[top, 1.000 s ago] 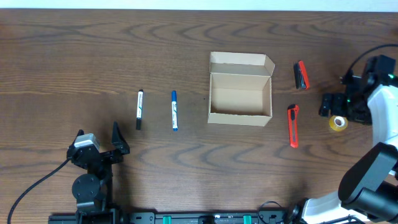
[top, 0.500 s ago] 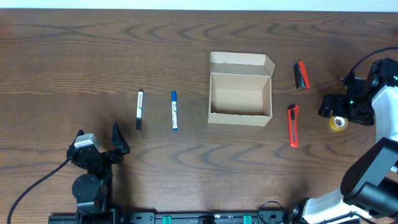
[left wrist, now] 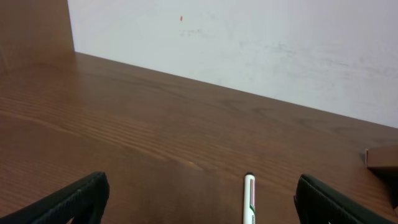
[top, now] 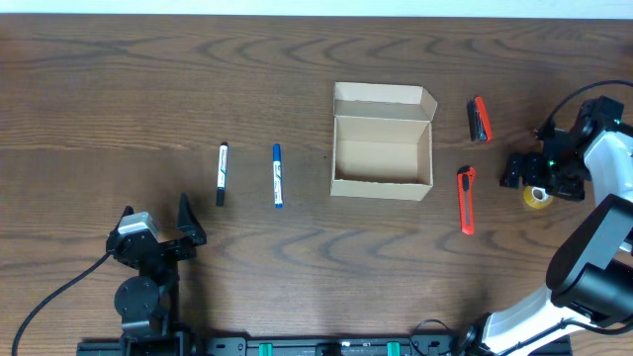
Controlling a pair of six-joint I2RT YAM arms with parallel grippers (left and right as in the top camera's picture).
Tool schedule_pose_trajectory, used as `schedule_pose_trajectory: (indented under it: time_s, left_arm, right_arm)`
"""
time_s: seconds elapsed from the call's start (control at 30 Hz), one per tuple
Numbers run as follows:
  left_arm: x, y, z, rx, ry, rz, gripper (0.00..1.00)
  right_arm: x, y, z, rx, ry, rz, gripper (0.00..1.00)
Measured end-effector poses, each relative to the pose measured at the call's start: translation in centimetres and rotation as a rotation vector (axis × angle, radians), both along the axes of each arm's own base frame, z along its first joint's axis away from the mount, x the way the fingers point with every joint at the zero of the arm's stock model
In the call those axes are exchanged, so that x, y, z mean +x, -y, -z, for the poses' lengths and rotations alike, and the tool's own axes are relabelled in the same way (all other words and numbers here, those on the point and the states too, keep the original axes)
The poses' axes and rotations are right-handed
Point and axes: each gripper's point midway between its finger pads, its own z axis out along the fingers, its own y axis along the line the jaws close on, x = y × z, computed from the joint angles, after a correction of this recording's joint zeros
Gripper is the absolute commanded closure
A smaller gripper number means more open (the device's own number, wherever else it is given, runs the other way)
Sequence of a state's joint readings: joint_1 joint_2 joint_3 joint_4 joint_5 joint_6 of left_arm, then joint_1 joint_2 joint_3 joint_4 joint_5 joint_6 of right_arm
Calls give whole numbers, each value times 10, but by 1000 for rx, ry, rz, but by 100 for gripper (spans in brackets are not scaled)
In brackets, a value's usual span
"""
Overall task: Pack container
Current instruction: 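Lower the right gripper into the tape roll hole and grasp it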
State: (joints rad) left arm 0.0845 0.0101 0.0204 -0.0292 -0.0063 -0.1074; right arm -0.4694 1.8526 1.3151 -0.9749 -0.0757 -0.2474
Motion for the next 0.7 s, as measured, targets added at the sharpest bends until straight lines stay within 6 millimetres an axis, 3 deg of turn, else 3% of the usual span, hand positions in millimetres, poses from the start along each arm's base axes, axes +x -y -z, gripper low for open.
schedule_pose_trajectory:
  time_s: [0.7]
  left_arm:
    - [0,0,0,0,0,0,5]
  right_arm:
    - [1,-6,40,30,-80,-20,1]
